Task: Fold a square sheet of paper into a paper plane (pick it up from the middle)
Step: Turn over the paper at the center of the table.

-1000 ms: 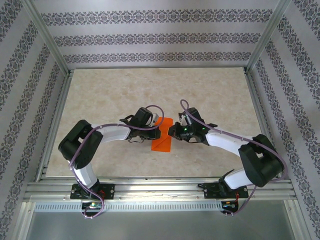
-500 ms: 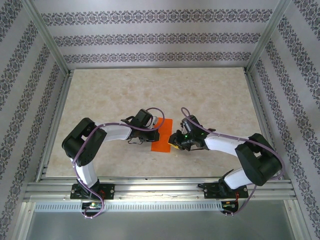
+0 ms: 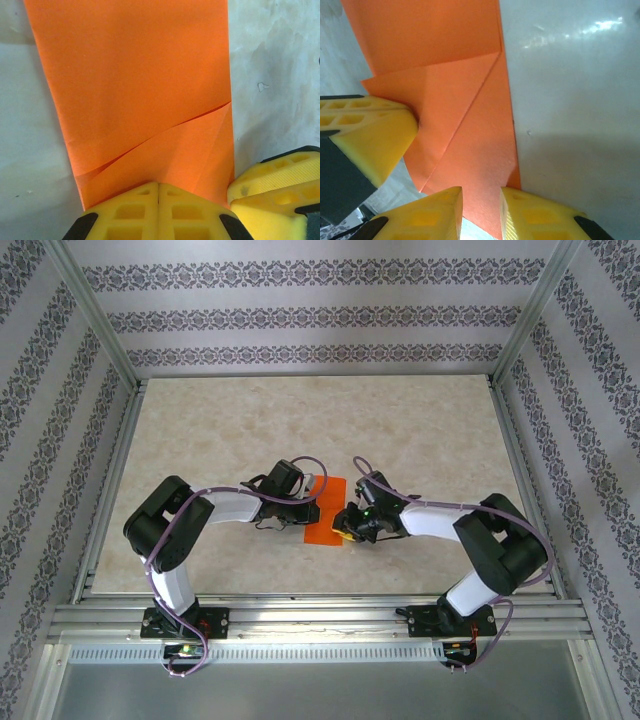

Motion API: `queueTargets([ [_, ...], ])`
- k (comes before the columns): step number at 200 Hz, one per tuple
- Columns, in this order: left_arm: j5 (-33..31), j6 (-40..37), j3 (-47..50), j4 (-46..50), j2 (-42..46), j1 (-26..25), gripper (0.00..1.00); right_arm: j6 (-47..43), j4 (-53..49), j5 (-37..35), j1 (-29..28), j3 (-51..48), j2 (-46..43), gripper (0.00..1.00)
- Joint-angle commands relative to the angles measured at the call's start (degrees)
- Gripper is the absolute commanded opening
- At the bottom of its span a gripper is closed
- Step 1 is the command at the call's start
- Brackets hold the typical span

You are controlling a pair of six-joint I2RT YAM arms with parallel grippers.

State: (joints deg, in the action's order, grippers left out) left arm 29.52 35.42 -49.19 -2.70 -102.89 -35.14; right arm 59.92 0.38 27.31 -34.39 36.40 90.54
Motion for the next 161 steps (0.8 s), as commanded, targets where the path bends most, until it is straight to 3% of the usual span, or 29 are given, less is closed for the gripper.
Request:
queueTargets([
  [1,0.41,1.64,2.12,0.45,-0.65,0.42,0.00,-0.32,-0.01,-0.25,-0.41,2.50,1.61,0.27],
  [22,0.44,1.59,2.14,0.99,-0.25,0.42,0.00,0.22,0.29,-0.97,-0.33,2.70,2.34,0.26],
  [48,-0.58,1.53,2.00,2.53,0.28,0.42,0.00,0.07,-1.05,-6.76,-1.30,0.49,-4.40,0.29],
  [72,0.43,2.85,2.51,0.48,-0.05,0.37,0.00,-1.58,-5.56,-6.64,-0.80,0.55,-5.71,0.29],
  [161,1.25,4.16,2.86,-0.31,0.21,0.42,0.00,-2.28,-4.80,-5.73,-1.76,0.13,-0.61,0.28],
])
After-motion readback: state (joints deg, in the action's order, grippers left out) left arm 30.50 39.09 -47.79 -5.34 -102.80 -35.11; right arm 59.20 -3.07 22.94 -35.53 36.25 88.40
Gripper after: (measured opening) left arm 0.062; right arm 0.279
